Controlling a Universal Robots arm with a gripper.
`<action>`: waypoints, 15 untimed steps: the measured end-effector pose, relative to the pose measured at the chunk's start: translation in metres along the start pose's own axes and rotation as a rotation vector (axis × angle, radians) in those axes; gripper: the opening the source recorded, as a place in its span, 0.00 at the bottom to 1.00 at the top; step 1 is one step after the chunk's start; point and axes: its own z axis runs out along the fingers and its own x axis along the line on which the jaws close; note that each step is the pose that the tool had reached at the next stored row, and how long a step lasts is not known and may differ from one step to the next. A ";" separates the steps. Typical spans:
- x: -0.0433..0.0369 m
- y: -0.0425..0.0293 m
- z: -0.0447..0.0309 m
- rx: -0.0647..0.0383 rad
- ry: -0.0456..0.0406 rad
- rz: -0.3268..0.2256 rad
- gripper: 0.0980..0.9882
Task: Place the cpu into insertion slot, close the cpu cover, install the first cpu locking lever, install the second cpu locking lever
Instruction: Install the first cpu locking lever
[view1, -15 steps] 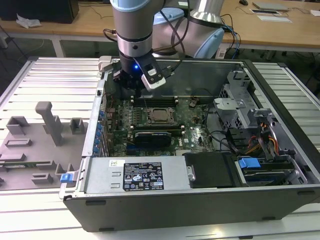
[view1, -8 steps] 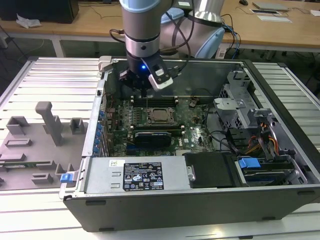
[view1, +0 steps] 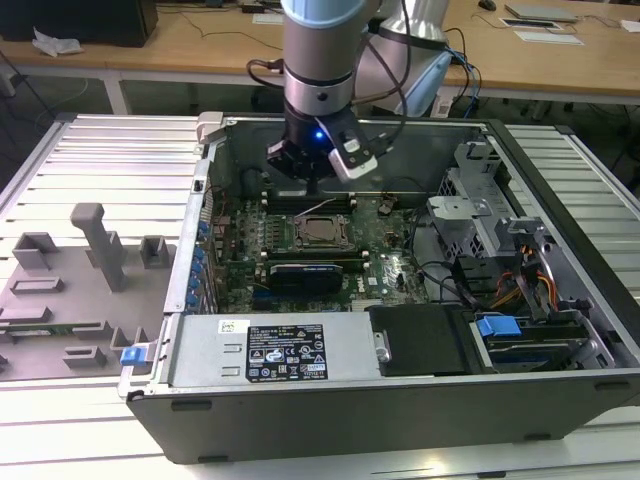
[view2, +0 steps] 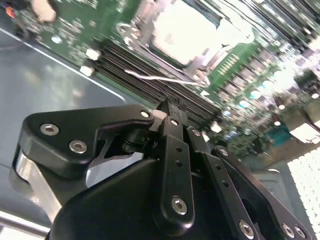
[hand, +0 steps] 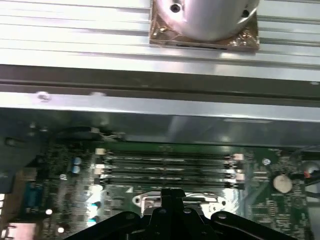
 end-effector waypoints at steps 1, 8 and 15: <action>-0.0006 -0.0001 0.0000 0.000 0.0001 0.000 0.01; 0.0004 -0.0001 0.0003 0.001 -0.0383 -0.011 0.01; 0.0067 -0.0018 0.0066 0.004 -0.1020 -0.024 0.01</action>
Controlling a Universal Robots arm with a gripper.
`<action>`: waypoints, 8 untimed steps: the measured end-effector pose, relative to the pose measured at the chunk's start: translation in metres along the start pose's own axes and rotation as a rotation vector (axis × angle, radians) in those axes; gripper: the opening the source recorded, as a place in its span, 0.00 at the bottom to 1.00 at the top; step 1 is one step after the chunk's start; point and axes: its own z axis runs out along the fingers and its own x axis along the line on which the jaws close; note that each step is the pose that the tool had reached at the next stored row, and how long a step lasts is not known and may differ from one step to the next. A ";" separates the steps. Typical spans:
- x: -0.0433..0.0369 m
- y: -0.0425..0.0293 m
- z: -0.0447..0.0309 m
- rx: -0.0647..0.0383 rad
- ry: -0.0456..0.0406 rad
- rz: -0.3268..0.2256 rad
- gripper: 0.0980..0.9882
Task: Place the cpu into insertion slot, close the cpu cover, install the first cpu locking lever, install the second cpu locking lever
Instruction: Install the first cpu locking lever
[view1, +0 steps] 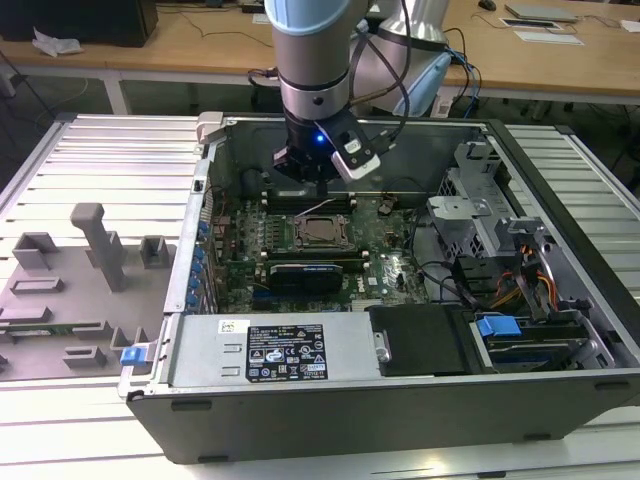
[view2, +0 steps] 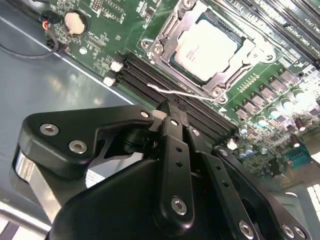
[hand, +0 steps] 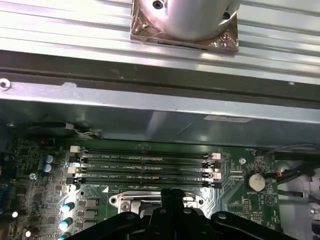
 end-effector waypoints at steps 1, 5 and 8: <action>0.0004 -0.0006 0.0025 0.001 -0.0016 0.007 0.01; 0.0021 -0.0030 0.0122 0.004 -0.0074 0.030 0.01; 0.0026 -0.0039 0.0156 0.004 -0.0083 0.033 0.01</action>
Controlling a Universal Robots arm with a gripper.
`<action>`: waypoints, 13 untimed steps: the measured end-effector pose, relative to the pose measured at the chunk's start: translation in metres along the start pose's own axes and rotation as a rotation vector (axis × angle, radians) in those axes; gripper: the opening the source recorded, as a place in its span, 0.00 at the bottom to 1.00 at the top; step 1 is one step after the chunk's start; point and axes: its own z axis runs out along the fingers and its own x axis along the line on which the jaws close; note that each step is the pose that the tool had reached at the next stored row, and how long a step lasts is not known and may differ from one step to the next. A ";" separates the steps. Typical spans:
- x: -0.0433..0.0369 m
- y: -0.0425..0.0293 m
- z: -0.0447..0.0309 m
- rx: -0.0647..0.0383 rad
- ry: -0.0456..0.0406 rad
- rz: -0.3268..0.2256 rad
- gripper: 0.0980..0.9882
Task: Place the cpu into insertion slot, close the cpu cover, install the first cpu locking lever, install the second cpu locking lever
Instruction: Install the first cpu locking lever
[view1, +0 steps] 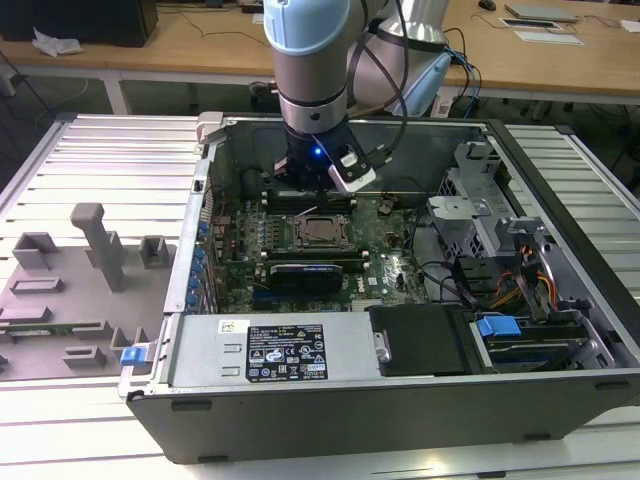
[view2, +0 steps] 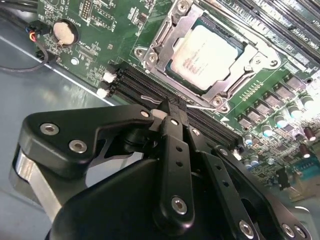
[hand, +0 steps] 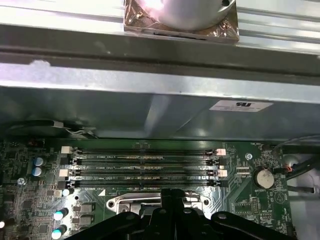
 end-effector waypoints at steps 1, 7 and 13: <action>0.0002 -0.0002 0.0010 0.000 -0.0002 0.001 0.01; 0.0005 0.0052 0.0050 0.001 -0.0013 0.005 0.01; 0.0013 0.0057 0.0052 0.000 -0.0241 -0.001 0.01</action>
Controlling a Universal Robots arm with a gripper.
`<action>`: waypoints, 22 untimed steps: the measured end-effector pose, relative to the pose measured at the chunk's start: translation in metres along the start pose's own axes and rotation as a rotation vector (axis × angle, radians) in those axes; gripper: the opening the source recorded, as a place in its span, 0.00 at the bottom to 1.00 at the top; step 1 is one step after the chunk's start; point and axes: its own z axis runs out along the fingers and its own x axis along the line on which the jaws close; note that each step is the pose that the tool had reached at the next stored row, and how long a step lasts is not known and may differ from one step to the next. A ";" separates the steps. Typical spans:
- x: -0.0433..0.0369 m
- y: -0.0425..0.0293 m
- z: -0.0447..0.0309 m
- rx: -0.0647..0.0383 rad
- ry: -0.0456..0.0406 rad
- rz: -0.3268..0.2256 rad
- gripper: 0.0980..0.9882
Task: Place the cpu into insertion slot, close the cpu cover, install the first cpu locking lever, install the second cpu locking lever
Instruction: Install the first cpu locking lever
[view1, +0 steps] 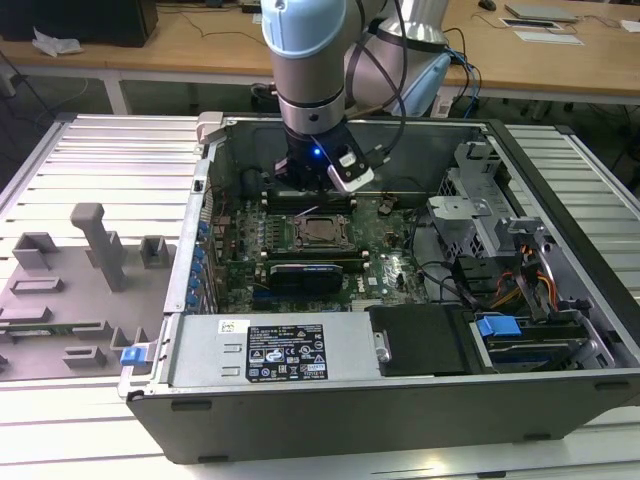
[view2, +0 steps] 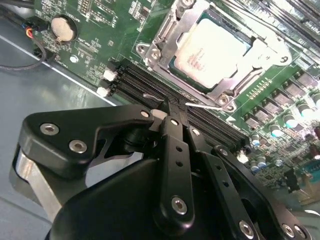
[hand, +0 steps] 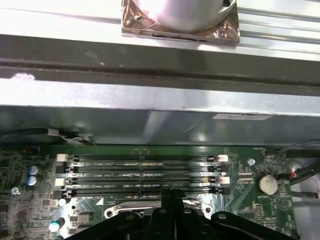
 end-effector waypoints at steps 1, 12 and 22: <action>0.0008 -0.0001 0.0002 0.000 -0.0234 -0.006 0.01; 0.0053 -0.0008 0.0105 0.022 -0.0618 0.063 0.01; 0.0066 0.0094 0.0203 0.048 -0.0689 0.087 0.01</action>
